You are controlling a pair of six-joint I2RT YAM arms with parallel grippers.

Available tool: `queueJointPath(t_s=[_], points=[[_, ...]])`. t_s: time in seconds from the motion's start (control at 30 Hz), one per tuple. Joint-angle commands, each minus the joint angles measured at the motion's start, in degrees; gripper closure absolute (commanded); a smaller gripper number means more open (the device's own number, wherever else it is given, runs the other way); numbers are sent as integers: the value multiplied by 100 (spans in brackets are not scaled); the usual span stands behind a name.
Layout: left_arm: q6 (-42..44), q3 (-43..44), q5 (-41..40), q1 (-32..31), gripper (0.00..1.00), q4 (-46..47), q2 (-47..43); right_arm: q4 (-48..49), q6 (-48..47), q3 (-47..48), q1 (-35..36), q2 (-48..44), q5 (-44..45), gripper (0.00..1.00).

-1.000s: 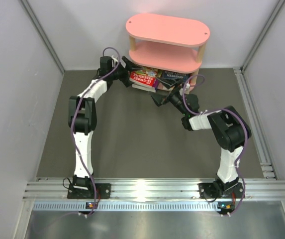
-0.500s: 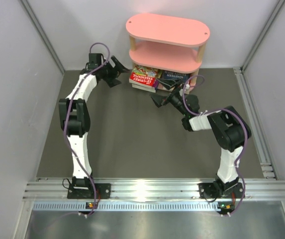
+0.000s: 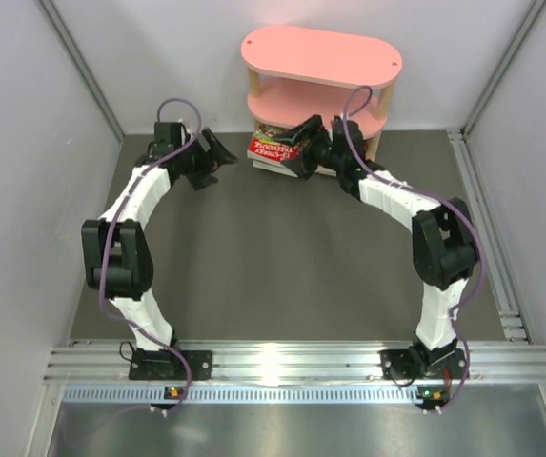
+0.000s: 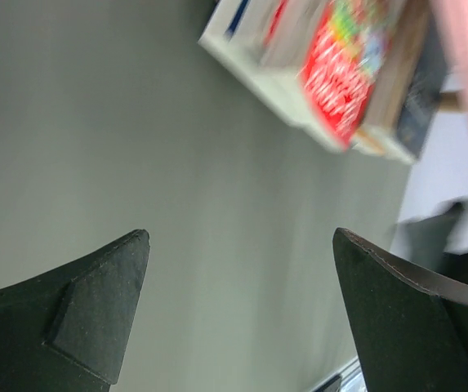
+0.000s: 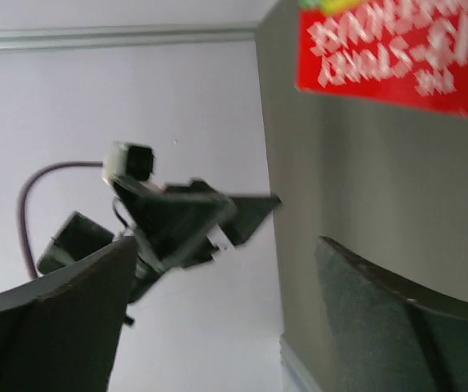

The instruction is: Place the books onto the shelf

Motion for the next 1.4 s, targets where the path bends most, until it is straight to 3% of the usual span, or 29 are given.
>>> queueJointPath(t_s=[0.0,0.13,0.17,0.23,0.4,0.53,0.6,0.7,0.73,0.8,0.83,0.9,0.93,1.0,1.03,1.27,1.37], points=[[308,-575,-188,4,1,121,-595,-1673,-1490,1061,103,286,492,15],[300,-1146,-118,4,1,95,-938,-2015,-1632,1799,217,788,668,44],[335,-1261,-117,4,1,78,-1034,-2077,-1658,1984,287,972,686,66],[405,-1305,-152,4,1,-19,-1140,-2095,-1745,2099,340,1087,703,97],[809,-1665,-424,4,1,-160,-1728,-2104,-2378,2100,507,799,590,100],[994,-2008,-539,4,1,-230,-2238,-2252,-3788,1688,621,-132,344,100],[1038,-2123,-635,4,1,-282,-2379,-2864,-4885,1608,805,-870,413,95],[1196,-2264,-1021,4,1,-431,-2626,-3464,-5804,1196,1139,-2020,816,87],[1248,-2229,-1188,4,1,-659,-2722,-3762,-6164,812,1201,-2328,957,73],[1416,-2176,-1757,4,1,-853,-2819,-3931,-6316,301,1289,-3303,1291,59],[1451,-2150,-1961,4,1,-1020,-2933,-4080,-6325,-215,1289,-3646,1414,46],[1556,-2219,-2714,4,1,-1065,-3074,-4282,-6308,-684,1298,-4596,1705,33],[1600,-2376,-2902,4,1,-1039,-3214,-4370,-6273,-1104,1298,-4886,1792,21],[1688,-2605,-3140,4,1,-803,-3381,-4652,-6150,-1493,1298,-5651,2039,14],[1741,-2937,-3280,4,1,-680,-3582,-4731,-6150,-1825,1298,-5871,2039,1],[2285,-4880,-3616,4,1,963,-4900,-5136,-5631,-2944,1298,-7663,2391,0],[3092,-6084,-3309,4,1,2332,-5639,-5197,-5508,-3208,1289,-8192,2680,0]])
